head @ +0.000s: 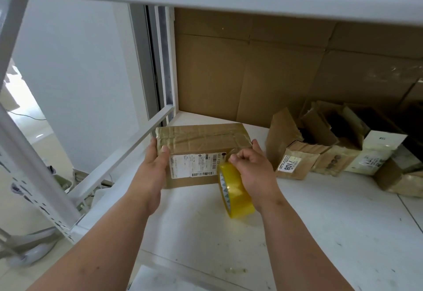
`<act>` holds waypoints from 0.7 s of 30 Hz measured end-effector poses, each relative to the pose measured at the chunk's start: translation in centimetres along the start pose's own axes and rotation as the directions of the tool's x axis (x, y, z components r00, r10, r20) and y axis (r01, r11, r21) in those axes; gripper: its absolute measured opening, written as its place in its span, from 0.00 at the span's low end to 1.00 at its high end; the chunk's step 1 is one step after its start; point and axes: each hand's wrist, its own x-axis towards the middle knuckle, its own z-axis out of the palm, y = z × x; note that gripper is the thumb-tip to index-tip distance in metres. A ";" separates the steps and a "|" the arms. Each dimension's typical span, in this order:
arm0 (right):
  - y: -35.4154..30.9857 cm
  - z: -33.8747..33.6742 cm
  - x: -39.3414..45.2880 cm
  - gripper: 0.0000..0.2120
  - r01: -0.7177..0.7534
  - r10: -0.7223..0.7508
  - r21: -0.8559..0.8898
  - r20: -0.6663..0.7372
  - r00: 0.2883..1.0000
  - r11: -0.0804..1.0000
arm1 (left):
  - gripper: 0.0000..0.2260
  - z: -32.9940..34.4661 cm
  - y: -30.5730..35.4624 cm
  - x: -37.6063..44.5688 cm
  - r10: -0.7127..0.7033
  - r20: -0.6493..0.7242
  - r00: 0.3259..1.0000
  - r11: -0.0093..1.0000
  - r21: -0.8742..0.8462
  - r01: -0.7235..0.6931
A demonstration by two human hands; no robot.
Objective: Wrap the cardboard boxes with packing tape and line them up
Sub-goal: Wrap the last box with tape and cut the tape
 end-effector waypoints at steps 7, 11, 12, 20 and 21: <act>0.5 0.1 0.9 0.11 -0.075 0.079 0.079 -0.053 0.995 0.994 | 0.13 0.2 0.4 0.0 -0.023 0.042 0.999 0.999 0.039 0.022; 0.0 -0.1 0.3 0.11 -0.108 0.118 0.129 -0.067 0.991 0.986 | 0.14 0.0 0.9 -0.2 -0.056 0.061 0.997 0.997 0.058 0.052; 0.0 -0.4 0.1 0.10 -0.126 0.137 0.162 -0.064 0.988 0.979 | 0.14 -0.1 1.0 -0.2 -0.055 0.057 0.997 0.997 0.061 0.051; -0.5 -1.3 -1.2 0.07 -0.132 0.160 0.326 -0.061 0.985 0.936 | 0.18 -1.1 2.5 -0.8 -0.030 -0.105 0.994 0.999 0.040 0.035; -0.5 -1.1 -1.3 0.07 -0.148 0.170 0.312 -0.045 0.984 0.939 | 0.20 -1.1 2.4 -0.8 -0.016 -0.116 0.993 0.998 0.059 0.023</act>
